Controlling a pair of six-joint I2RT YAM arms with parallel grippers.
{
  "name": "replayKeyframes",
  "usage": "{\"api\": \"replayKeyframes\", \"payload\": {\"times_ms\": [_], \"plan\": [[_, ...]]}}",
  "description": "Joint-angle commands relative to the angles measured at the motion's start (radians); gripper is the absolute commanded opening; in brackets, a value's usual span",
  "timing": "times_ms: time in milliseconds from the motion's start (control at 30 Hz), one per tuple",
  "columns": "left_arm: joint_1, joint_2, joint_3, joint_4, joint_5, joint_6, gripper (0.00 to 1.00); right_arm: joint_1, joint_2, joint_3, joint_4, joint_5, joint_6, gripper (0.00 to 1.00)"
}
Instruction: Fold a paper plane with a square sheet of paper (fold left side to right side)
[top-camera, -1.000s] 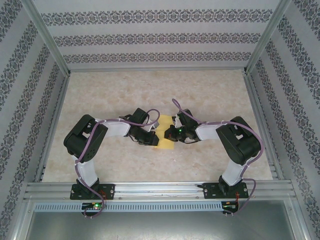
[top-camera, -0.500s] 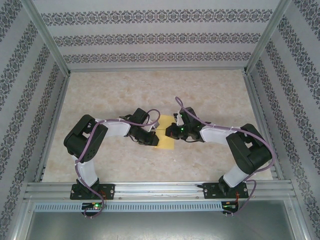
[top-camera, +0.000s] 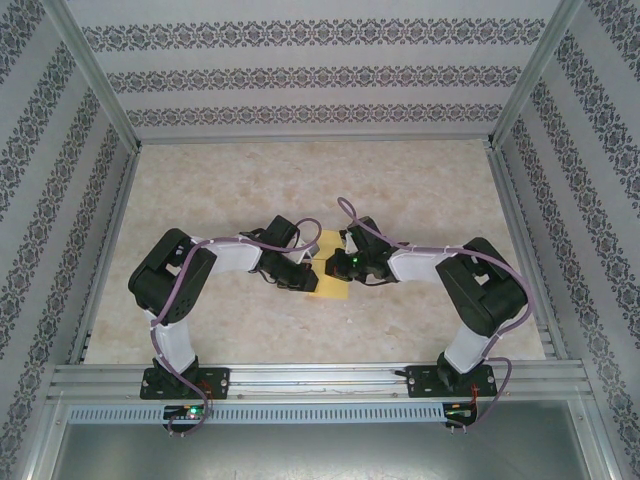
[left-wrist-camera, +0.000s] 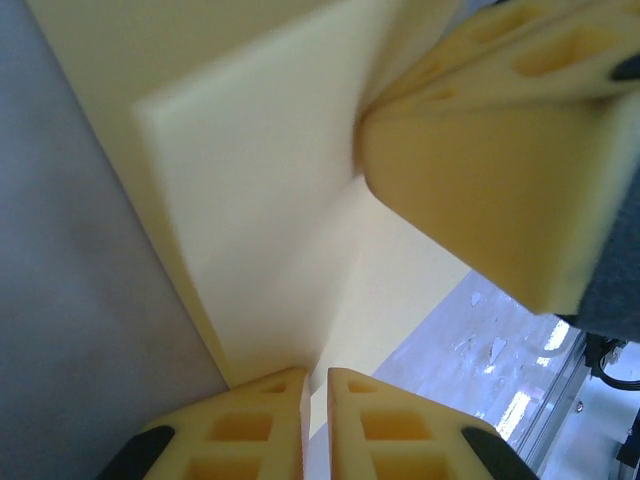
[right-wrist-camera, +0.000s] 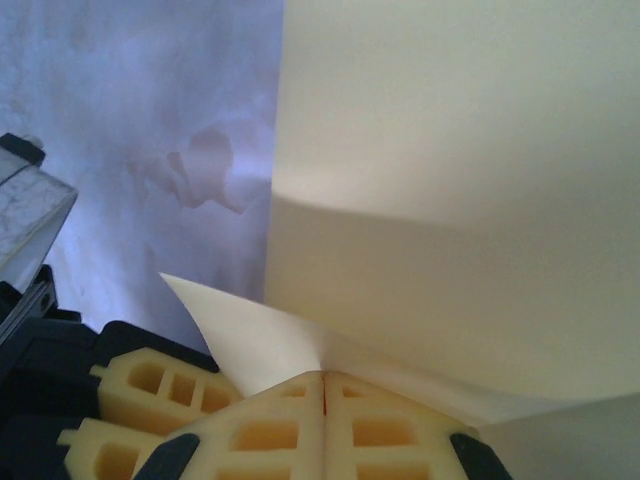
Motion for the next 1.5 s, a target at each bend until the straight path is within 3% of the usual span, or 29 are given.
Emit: {"api": "replayKeyframes", "payload": {"times_ms": [0, 767, 1467], "plan": [[-0.021, 0.044, -0.002, -0.053, -0.055, 0.036, 0.14, 0.012, 0.017, 0.03, -0.002, 0.04, 0.004, 0.0], [-0.02, 0.062, 0.009, -0.083, -0.099, 0.013, 0.13, -0.012, -0.002, -0.009, -0.092, 0.139, -0.009, 0.0], [-0.02, 0.07, 0.006, -0.078, -0.092, 0.003, 0.13, -0.153, -0.044, -0.129, 0.032, 0.041, -0.011, 0.0]]}}
